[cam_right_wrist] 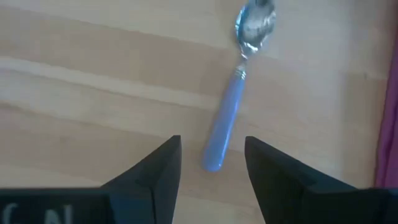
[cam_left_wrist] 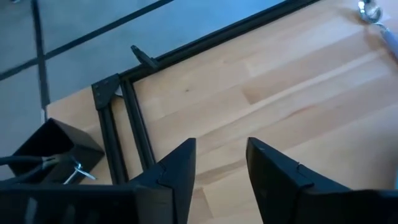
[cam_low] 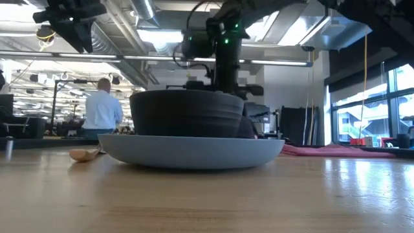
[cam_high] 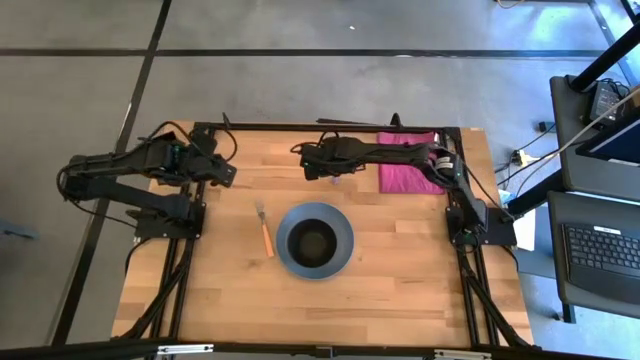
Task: Set table place
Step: Put the blue spoon on top of the black bowl
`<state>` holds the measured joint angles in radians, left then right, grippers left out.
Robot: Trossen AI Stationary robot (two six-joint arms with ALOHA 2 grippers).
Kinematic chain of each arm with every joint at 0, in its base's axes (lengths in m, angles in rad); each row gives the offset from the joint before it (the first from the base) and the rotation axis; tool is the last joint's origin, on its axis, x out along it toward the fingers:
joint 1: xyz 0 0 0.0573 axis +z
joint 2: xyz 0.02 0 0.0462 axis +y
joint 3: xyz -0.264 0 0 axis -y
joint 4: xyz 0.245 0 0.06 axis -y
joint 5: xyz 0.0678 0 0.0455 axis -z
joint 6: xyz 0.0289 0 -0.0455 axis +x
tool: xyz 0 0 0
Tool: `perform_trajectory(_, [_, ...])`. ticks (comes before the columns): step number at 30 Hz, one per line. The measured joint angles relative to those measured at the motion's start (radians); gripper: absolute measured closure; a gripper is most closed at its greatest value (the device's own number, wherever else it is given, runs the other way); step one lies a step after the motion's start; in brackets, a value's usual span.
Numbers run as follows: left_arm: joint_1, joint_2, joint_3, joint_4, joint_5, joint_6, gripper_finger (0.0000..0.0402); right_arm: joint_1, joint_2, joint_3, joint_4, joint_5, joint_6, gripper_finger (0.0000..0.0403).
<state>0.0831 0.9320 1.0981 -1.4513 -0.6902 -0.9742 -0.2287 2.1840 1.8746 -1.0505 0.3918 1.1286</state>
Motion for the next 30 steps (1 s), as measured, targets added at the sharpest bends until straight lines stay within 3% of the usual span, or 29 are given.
perform_trajectory(6, [0.021,-0.039,0.0,0.0,0.009,0.029,0.0266,-0.01,0.03,0.0,-0.06,0.001,0.098,0.0224])
perform_trajectory(17, [0.043,-0.047,0.0,0.0,0.027,0.07,0.0266,-0.065,0.04,0.0,-0.006,0.059,0.172,0.0224])
perform_trajectory(30, [0.043,-0.047,0.0,0.0,0.027,0.07,0.0266,-0.071,0.153,0.0,0.051,0.035,0.158,0.0224])
